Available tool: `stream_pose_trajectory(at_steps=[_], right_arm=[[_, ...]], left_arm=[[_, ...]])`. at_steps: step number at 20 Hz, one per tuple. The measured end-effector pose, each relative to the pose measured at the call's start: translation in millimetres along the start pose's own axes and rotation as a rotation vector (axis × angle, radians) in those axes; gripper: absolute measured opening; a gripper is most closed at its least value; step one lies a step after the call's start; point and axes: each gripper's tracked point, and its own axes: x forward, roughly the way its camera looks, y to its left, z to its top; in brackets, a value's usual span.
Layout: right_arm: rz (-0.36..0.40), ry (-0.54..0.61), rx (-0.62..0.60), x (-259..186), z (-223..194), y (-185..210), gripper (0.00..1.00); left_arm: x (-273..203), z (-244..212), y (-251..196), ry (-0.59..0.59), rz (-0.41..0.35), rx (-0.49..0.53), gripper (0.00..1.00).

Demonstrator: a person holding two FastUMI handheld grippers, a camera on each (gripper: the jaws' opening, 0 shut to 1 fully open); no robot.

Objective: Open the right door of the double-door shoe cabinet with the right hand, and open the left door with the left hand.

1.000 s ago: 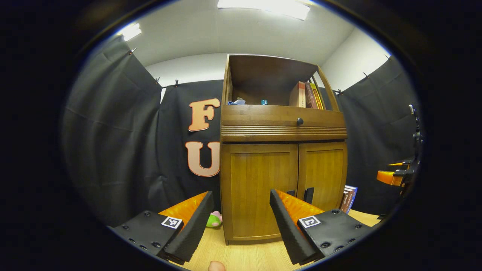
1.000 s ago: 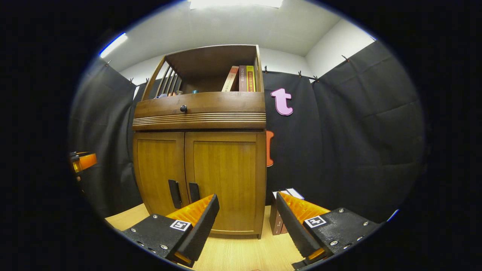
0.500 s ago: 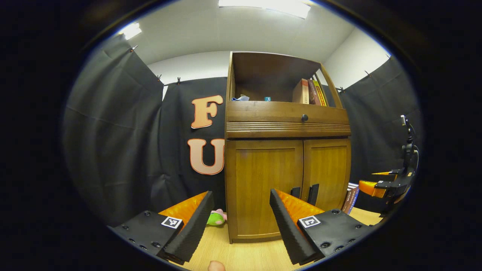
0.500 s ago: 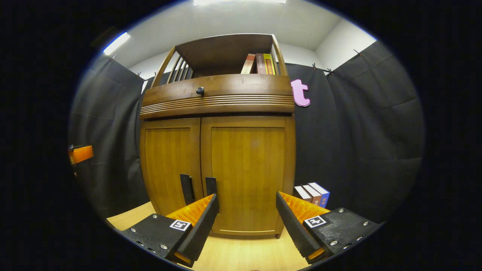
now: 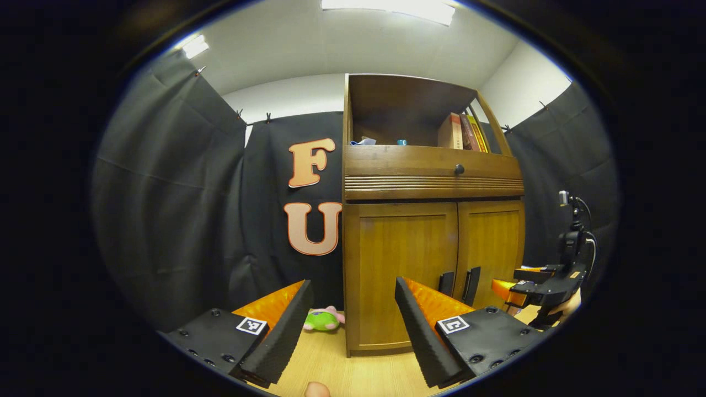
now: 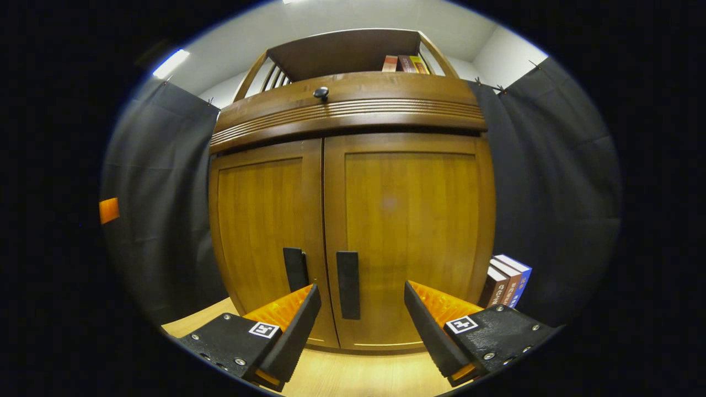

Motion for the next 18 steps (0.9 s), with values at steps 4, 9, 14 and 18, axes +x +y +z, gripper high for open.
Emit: stream_pose_trajectory(at_steps=[4, 9, 14, 18], right_arm=[[-0.017, 0.009, -0.005, 34, -14, 5, 0.94], [-0.046, 0.046, 0.003, 74, -34, 2, 1.00], [-0.039, 0.059, 0.010, 92, -46, 6, 0.76], [-0.037, 0.042, -0.013, 96, -46, 9, 0.72]], left_arm=[[1, -5, 9, 0.016, 0.018, 0.010, 0.96], [1, -6, 17, 0.018, 0.045, 0.022, 0.95], [1, -8, 19, 0.022, 0.056, 0.021, 0.95], [0, -9, 19, 0.029, 0.056, 0.016, 0.95]])
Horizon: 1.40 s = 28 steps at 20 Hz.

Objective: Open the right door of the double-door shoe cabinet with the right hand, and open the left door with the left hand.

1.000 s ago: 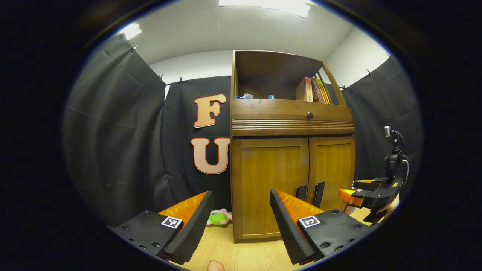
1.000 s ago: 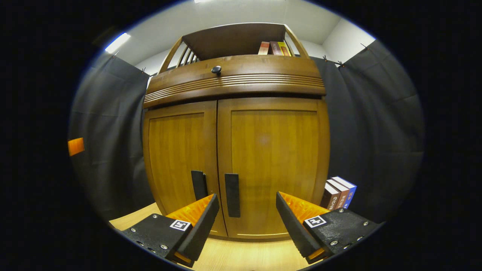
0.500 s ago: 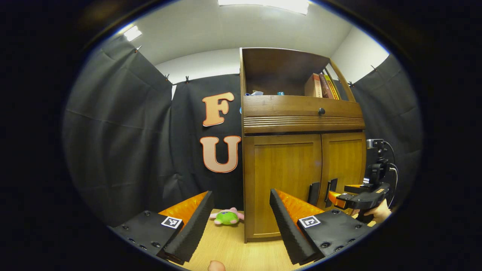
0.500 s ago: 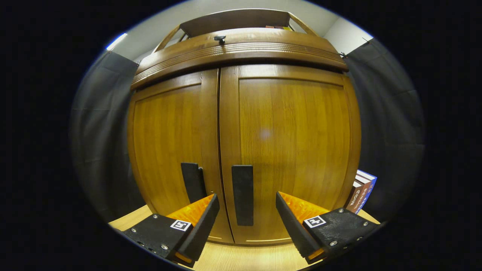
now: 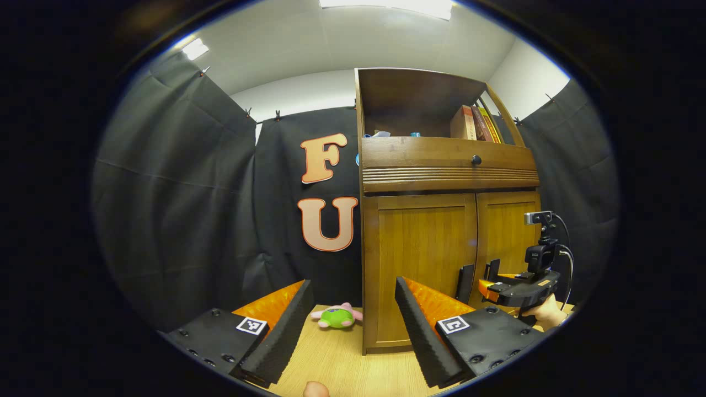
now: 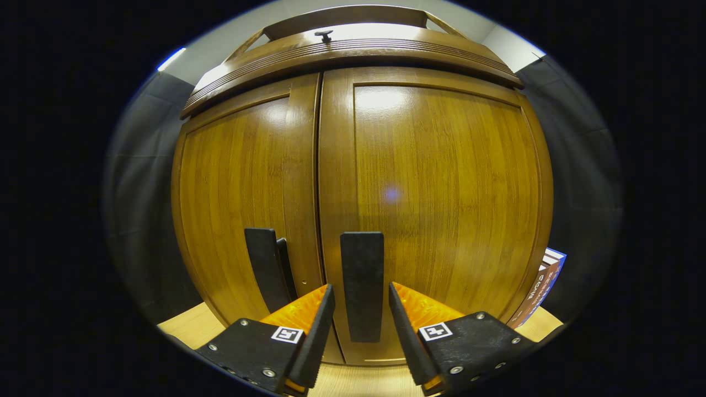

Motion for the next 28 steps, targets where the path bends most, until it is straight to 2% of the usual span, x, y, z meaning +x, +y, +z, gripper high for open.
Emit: stream_pose_trajectory(at_steps=[1, 2, 3, 5, 10, 11, 12, 13, 14, 17, 25, 28], right_arm=[[-0.002, -0.006, -0.001, 0, 0, 0, 0.54], [-0.003, -0.006, 0.002, 0, 1, -1, 0.51], [-0.010, -0.006, 0.006, 0, 1, -3, 0.44], [-0.008, -0.004, 0.021, 0, 1, -2, 0.38], [0.007, -0.003, 0.034, -7, 0, -4, 0.35], [0.013, -0.002, 0.039, -10, 0, -5, 0.24], [0.020, -0.002, 0.042, -13, 0, -5, 0.44], [0.026, 0.002, 0.041, -15, 0, -5, 0.44], [0.033, 0.005, 0.043, -20, 0, -5, 0.33], [0.059, 0.010, 0.052, -31, 0, -6, 0.33], [0.104, 0.024, 0.047, -71, -2, -15, 0.31], [0.120, 0.022, 0.046, -87, -3, -21, 0.31]], left_arm=[[0, -1, 0, 0.003, 0.000, -0.001, 0.95], [0, 0, 0, 0.006, 0.001, -0.002, 0.95], [-2, -1, 1, 0.011, 0.005, -0.003, 0.95], [-2, -2, 3, 0.015, 0.018, 0.005, 0.95], [-2, 3, 7, 0.006, 0.039, 0.022, 0.95], [-5, 6, 7, 0.004, 0.037, 0.027, 0.95], [-8, 7, 5, 0.003, 0.036, 0.029, 0.95], [-13, 5, 1, 0.001, 0.033, 0.029, 0.95], [-16, 6, -1, -0.001, 0.031, 0.024, 0.95], [-17, 5, -2, -0.001, 0.027, 0.003, 0.98], [-26, 9, -9, -0.005, 0.025, 0.004, 0.95], [-31, 10, -15, -0.007, 0.013, 0.008, 0.97]])
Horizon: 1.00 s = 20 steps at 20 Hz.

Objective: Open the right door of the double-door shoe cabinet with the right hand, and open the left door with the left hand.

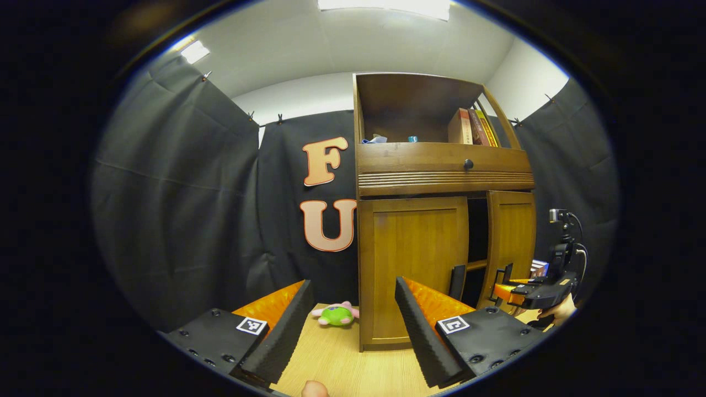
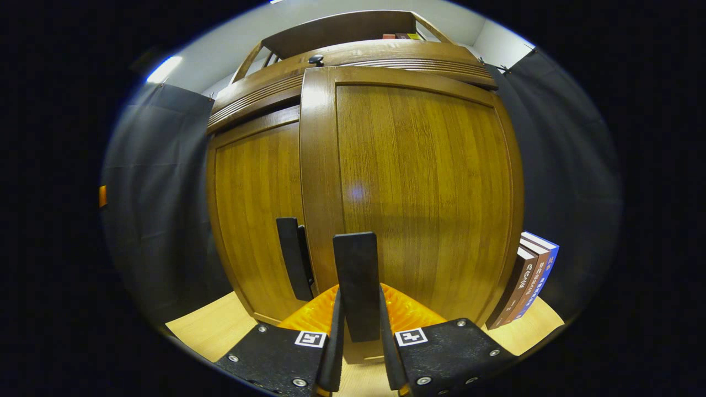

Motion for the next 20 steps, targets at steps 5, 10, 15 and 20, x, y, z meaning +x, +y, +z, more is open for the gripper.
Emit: stream_pose_trajectory(at_steps=[5, 10, 15, 20], right_arm=[[0.022, 0.008, 0.009, -32, -1, -10, 0.31], [0.029, 0.011, 0.008, -61, 0, -22, 0.30], [0.011, 0.008, 0.004, -84, 0, -37, 0.30], [-0.033, 0.005, -0.016, -109, 1, -56, 0.29]], left_arm=[[-5, 3, -3, -0.007, -0.003, -0.006, 0.97], [-7, 4, -12, -0.005, -0.023, -0.019, 0.98], [-9, 3, -20, -0.005, -0.036, -0.028, 0.95], [-10, 4, -30, -0.007, -0.061, -0.044, 0.95]])
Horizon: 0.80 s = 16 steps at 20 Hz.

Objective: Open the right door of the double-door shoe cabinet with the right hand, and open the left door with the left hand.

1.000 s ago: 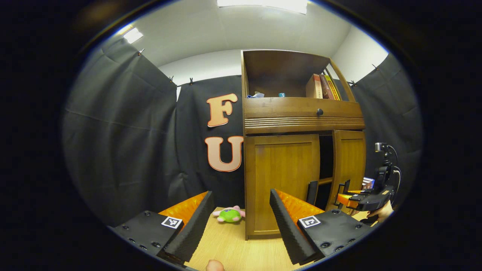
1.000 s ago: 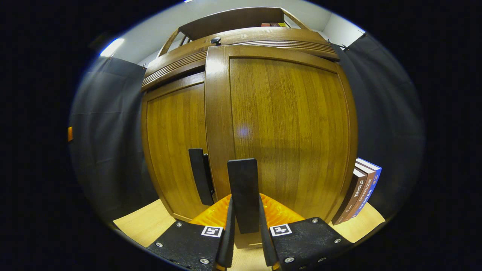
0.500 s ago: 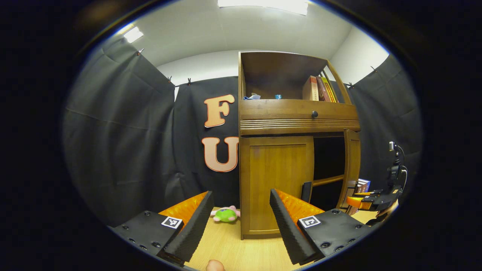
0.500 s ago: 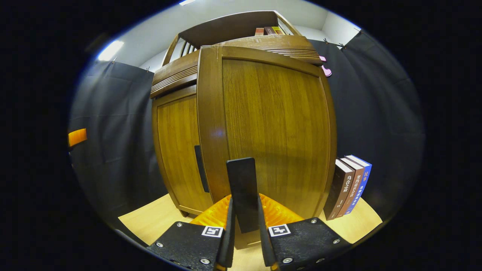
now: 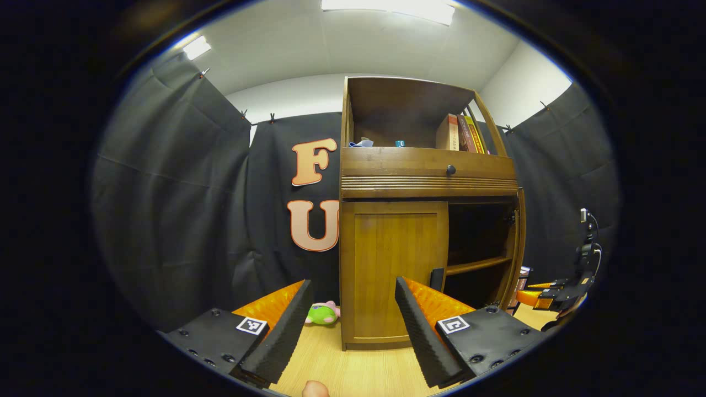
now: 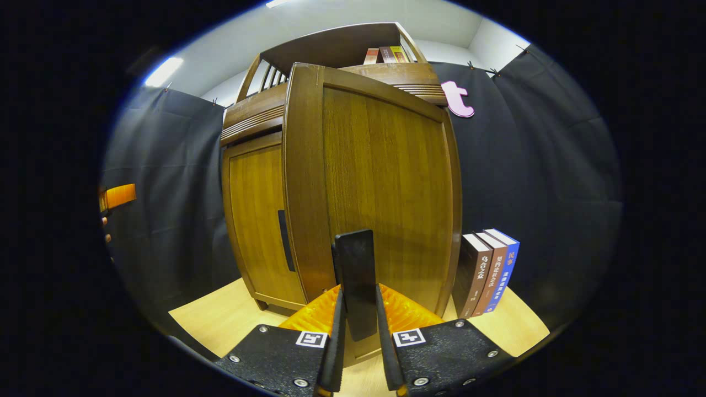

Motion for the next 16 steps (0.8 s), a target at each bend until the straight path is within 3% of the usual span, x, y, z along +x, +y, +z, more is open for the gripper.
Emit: stream_pose_trajectory(at_steps=[5, 6, 7, 14, 15, 16], right_arm=[[-0.055, -0.001, -0.018, -19, -1, -21, 0.22], [-0.066, -0.002, -0.025, -22, -1, -25, 0.31], [-0.076, -0.002, -0.028, -25, -1, -29, 0.19], [-0.127, -0.007, -0.023, -46, 0, -56, 0.12], [-0.137, -0.008, -0.020, -50, 0, -61, 0.21], [-0.147, -0.011, -0.014, -52, 0, -66, 0.10]], left_arm=[[0, -3, -11, 0.006, -0.028, -0.001, 0.95], [0, -3, -15, 0.007, -0.033, 0.001, 0.95], [0, -4, -18, 0.009, -0.040, 0.002, 0.96], [2, -6, -35, 0.019, -0.068, 0.002, 0.96], [2, -7, -37, 0.019, -0.070, 0.002, 0.96], [3, -7, -40, 0.020, -0.072, 0.002, 0.95]])
